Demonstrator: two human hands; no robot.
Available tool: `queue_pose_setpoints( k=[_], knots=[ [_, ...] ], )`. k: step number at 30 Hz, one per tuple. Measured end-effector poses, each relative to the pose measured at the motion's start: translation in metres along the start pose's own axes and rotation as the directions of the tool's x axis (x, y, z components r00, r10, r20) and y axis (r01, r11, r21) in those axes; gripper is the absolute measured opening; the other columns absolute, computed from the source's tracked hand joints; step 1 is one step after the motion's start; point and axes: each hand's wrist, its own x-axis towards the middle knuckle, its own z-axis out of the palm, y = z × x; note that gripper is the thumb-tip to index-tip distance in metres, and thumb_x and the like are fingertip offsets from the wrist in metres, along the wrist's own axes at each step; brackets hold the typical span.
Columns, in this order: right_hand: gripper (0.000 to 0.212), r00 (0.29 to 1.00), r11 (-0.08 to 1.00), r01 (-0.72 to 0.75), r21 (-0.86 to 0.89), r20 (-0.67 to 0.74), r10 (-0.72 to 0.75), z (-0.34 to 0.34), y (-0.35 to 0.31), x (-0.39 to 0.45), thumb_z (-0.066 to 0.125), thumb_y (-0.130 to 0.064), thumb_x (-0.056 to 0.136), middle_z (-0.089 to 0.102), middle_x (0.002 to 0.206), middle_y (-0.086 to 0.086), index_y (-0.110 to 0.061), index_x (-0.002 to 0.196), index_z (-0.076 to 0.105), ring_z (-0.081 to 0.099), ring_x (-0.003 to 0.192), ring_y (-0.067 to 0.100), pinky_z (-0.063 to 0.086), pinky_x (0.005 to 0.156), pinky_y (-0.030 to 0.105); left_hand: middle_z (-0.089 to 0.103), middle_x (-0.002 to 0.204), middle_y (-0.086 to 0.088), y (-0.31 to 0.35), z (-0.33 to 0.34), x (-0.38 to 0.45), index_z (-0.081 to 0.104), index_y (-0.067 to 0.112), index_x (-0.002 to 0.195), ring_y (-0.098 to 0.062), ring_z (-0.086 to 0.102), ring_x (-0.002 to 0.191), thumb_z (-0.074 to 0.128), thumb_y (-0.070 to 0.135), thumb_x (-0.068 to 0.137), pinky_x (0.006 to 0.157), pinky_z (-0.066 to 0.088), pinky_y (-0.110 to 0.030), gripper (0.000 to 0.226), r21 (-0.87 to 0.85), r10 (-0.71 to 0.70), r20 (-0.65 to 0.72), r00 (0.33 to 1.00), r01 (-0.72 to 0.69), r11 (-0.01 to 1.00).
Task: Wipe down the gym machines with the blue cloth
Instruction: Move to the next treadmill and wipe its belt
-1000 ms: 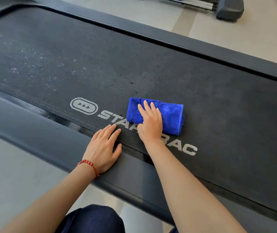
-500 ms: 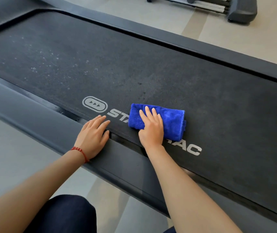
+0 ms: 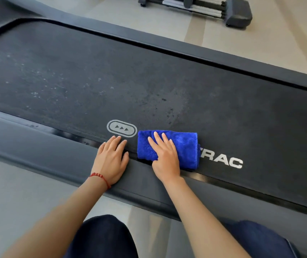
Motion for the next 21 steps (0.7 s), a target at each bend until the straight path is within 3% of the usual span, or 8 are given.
queue_pose_setpoints(
  k=[13, 21],
  knots=[
    [0.081, 0.994, 0.994, -0.104, -0.036, 0.016, 0.104, -0.003, -0.005, 0.01, 0.043, 0.016, 0.069, 0.026, 0.151, -0.008, -0.022, 0.14, 0.037, 0.011, 0.142, 0.014, -0.004, 0.112, 0.02, 0.058, 0.122, -0.021, 0.002, 0.0, 0.003, 0.065, 0.003, 0.111, -0.037, 0.053, 0.116, 0.03, 0.036, 0.084, 0.093, 0.041, -0.055, 0.055, -0.036, 0.018, 0.026, 0.999, -0.017, 0.999],
    [0.082, 0.995, 0.994, -0.093, -0.062, 0.025, 0.095, -0.004, -0.008, 0.009, 0.044, 0.015, 0.068, 0.025, 0.151, -0.007, -0.022, 0.14, 0.036, 0.011, 0.143, 0.014, -0.004, 0.112, 0.019, 0.059, 0.119, -0.023, 0.002, -0.001, 0.003, 0.066, 0.001, 0.108, -0.039, 0.055, 0.112, 0.032, 0.034, 0.084, 0.09, 0.043, -0.056, 0.054, -0.046, 0.035, 0.026, 0.999, -0.034, 0.998]
  ],
)
